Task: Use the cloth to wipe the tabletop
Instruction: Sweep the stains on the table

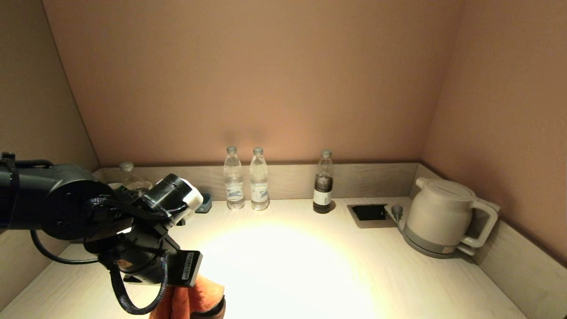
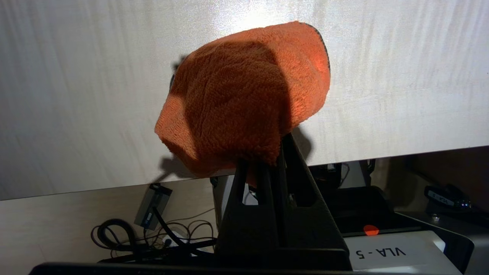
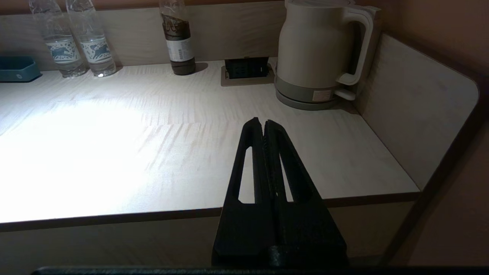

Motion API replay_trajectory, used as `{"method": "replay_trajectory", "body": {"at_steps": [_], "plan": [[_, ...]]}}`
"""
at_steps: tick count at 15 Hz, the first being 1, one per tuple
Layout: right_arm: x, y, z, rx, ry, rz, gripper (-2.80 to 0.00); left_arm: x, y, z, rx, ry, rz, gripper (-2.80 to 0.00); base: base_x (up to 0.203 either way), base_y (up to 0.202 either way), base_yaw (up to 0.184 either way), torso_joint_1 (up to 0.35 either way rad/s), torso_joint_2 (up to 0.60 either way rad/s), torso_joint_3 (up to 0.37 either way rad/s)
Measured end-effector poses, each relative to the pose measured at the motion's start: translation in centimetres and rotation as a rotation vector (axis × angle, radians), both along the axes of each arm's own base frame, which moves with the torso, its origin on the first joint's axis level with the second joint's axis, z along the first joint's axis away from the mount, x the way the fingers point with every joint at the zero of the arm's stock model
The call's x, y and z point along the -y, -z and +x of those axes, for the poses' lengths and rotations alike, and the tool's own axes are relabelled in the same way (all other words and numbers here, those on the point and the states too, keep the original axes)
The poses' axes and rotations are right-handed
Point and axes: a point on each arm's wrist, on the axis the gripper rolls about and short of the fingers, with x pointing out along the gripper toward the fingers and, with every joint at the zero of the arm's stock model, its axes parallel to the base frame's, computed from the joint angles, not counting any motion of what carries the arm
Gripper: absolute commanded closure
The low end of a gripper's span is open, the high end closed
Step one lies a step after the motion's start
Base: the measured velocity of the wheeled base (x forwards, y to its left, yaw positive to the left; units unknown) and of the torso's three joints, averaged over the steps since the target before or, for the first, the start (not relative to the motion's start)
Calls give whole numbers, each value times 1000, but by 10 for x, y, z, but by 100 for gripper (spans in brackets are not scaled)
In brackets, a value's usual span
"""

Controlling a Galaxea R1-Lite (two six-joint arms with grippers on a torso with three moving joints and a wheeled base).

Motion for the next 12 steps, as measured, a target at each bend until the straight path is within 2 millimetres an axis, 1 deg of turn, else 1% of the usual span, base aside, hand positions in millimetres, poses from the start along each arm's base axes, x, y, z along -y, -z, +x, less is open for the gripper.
{"method": "replay_trajectory", "body": {"at_steps": [4, 7, 9, 10, 12], "plan": [[0, 0, 0, 0, 0, 0, 0, 1, 3, 5, -11, -28, -6, 0, 0, 0, 0, 0, 0, 0], [0, 0, 0, -1, 0, 0, 0, -13, 0, 13, -9, -121, -4, 0, 0, 0, 0, 0, 0, 0], [0, 0, 0, 0, 0, 0, 0, -18, -3, 15, -7, -149, -6, 0, 0, 0, 0, 0, 0, 0], [0, 0, 0, 0, 0, 0, 0, -25, -6, 14, -18, -174, -1, 0, 0, 0, 0, 0, 0, 0], [0, 0, 0, 0, -1, 0, 0, -53, -20, 16, -36, -285, 2, 0, 0, 0, 0, 0, 0, 0]]}}
